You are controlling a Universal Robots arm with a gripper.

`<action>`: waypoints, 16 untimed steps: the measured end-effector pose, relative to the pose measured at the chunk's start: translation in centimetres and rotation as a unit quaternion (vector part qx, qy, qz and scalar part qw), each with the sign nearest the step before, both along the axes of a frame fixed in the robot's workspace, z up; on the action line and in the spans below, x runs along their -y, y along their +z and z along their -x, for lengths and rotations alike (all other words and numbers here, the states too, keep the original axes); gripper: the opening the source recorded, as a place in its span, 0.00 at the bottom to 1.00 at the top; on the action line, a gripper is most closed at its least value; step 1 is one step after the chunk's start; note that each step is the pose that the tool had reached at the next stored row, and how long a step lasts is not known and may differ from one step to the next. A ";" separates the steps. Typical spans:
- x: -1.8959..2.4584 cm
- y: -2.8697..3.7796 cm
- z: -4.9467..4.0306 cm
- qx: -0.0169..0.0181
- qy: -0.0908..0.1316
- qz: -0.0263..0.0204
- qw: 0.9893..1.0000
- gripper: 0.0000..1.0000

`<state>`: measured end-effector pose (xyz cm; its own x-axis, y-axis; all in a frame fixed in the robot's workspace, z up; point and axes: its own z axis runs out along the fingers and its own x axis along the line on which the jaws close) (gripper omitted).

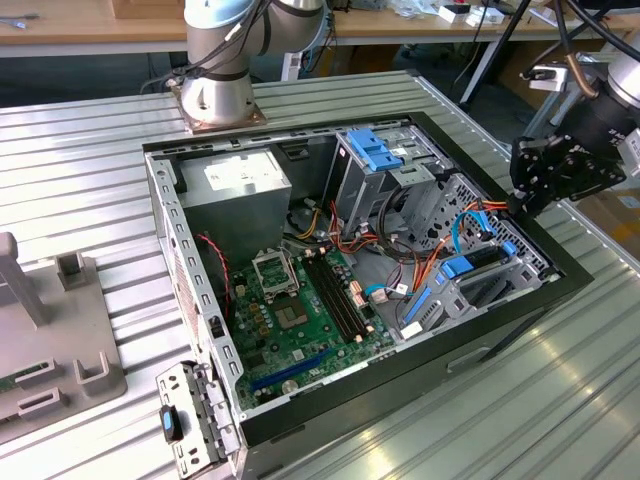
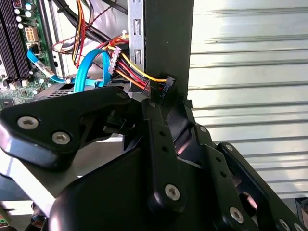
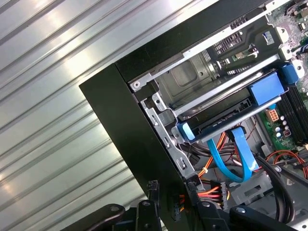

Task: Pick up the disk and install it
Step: 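Insert the first disk wire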

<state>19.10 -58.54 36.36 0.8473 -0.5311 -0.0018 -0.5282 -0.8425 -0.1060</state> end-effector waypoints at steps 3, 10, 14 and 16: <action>0.00 0.00 0.00 0.000 0.000 0.000 1.000 0.25; 0.00 0.01 -0.02 0.000 0.000 0.000 1.000 0.17; -0.01 1.34 0.08 0.006 0.000 0.000 1.000 0.17; -0.01 1.35 0.08 0.006 0.000 0.000 1.000 0.17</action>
